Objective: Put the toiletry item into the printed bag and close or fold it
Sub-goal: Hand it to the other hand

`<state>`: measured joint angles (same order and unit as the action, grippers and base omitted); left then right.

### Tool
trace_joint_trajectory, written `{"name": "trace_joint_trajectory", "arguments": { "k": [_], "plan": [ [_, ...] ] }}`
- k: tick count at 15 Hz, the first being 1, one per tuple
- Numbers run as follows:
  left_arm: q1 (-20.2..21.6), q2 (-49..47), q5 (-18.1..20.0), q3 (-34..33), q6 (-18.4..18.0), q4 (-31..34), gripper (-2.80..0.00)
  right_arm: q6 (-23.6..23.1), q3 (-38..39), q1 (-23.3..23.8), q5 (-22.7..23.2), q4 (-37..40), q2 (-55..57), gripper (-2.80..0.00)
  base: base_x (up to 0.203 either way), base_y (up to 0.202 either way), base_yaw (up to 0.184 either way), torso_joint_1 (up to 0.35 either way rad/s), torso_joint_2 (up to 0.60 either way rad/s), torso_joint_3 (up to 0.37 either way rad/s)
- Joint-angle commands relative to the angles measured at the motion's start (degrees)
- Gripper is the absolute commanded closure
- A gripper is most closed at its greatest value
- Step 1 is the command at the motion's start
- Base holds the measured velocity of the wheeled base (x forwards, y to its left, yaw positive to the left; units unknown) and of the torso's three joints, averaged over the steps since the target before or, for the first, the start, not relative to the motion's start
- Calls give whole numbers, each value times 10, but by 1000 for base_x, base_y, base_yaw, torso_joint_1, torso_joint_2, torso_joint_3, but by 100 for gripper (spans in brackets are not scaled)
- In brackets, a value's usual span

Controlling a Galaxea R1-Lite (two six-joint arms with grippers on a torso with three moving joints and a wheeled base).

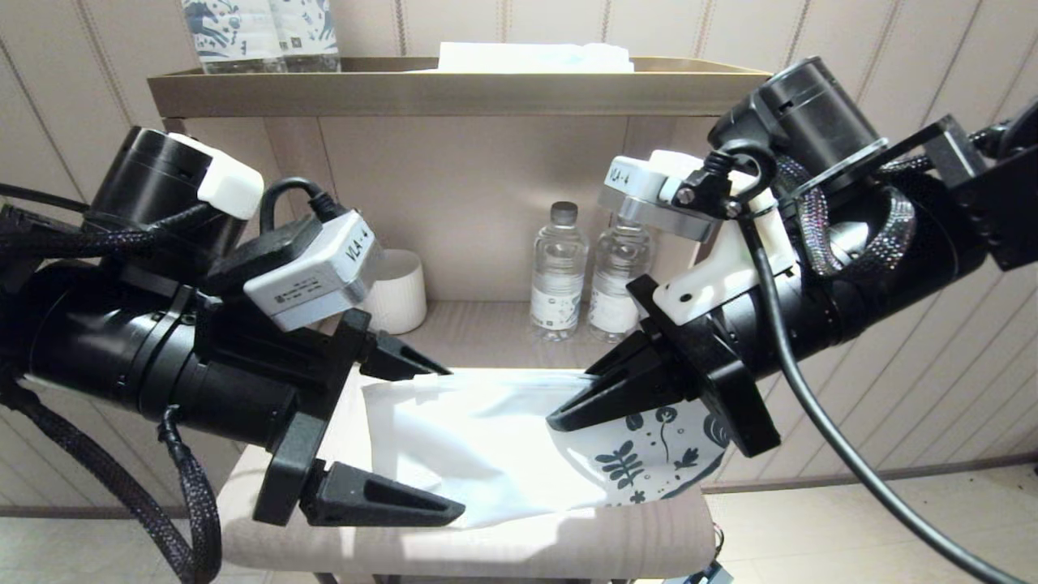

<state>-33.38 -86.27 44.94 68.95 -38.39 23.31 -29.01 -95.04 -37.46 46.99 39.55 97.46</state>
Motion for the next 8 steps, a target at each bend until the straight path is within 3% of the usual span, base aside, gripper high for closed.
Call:
{"name": "trace_joint_trajectory", "arguments": {
  "k": [1, 4, 8],
  "plan": [
    [0, -1, -37, 15, -32, 50, -280, -2, -1, -2, 2, 1, -1, 0, 0, 0, 0, 0, 0, 0],
    [0, -8, -72, 50, -48, 81, -280, -3, -1, -6, 3, 2, 0, 0, 0, 0, 0, 0, 0, 0],
    [0, -8, -74, 100, -48, 132, -280, -3, 0, -13, 2, 2, -2, 0, 0, 0, 0, 0, 0, 0]
  ]
}}
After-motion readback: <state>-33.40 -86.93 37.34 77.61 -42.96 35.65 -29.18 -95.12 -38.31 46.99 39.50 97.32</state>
